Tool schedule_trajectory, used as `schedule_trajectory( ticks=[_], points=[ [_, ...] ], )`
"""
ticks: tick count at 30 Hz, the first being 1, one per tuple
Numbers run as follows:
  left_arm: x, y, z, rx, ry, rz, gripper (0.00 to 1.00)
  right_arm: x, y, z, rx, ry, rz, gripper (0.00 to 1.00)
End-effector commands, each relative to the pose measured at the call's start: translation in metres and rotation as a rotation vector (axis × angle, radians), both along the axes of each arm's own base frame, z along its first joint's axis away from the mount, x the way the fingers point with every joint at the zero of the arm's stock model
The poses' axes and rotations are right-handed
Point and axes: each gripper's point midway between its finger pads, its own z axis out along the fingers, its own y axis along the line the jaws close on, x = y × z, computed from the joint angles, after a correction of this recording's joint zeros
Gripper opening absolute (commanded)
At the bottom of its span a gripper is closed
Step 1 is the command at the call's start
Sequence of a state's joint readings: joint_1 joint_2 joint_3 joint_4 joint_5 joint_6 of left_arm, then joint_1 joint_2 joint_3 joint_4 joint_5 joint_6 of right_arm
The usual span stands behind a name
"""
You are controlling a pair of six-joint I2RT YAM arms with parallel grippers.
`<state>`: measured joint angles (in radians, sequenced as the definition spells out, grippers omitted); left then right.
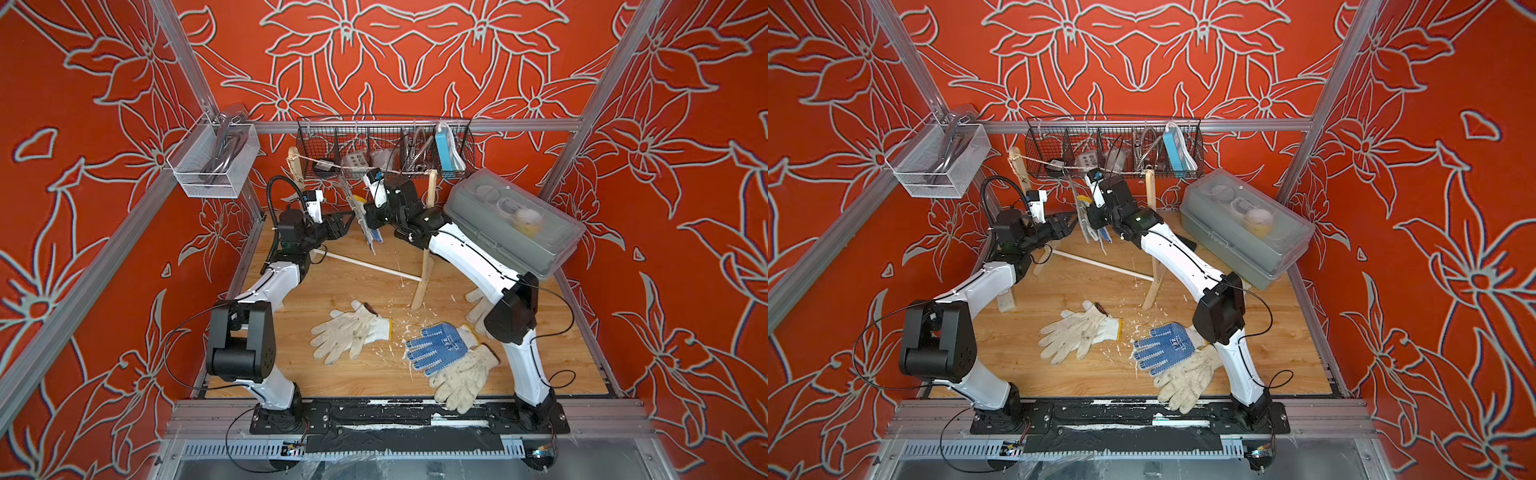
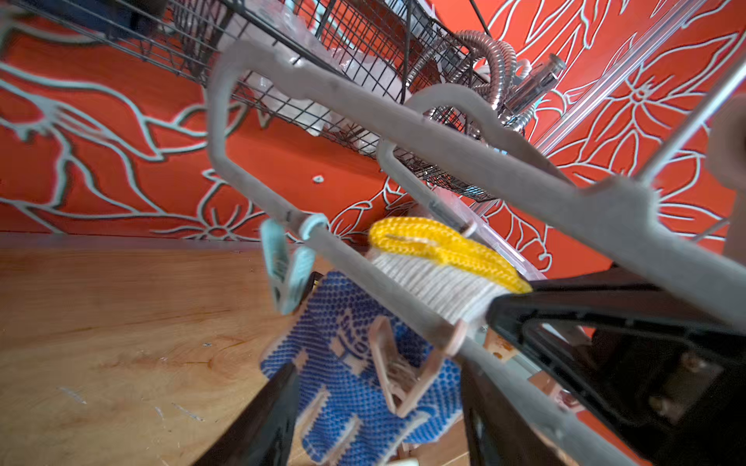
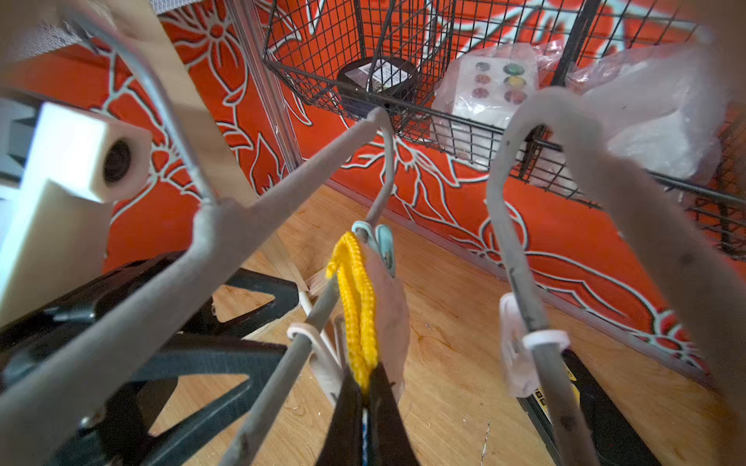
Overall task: Clip the gloves onto a hanger to dry
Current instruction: Open the clamp at the hanger.
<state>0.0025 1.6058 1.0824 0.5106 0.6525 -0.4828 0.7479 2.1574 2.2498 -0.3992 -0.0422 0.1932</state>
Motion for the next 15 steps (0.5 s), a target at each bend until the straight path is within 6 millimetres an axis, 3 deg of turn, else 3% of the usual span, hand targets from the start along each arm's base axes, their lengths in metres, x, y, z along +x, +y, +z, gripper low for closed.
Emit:
schedule_trajectory(
  ticks=[1, 7, 15],
  points=[
    [-0.008, -0.007, 0.026, 0.01, -0.059, -0.018, 0.64, 0.001, 0.0, 0.009, 0.008, -0.017, -0.017, 0.0],
    [-0.007, -0.016, 0.035, 0.019, -0.066, -0.04, 0.64, -0.013, 0.004, 0.026, 0.049, -0.046, 0.049, 0.0],
    [-0.009, -0.037, 0.044, 0.023, -0.08, -0.083, 0.64, -0.021, -0.012, 0.033, 0.024, -0.068, 0.022, 0.0]
  ],
)
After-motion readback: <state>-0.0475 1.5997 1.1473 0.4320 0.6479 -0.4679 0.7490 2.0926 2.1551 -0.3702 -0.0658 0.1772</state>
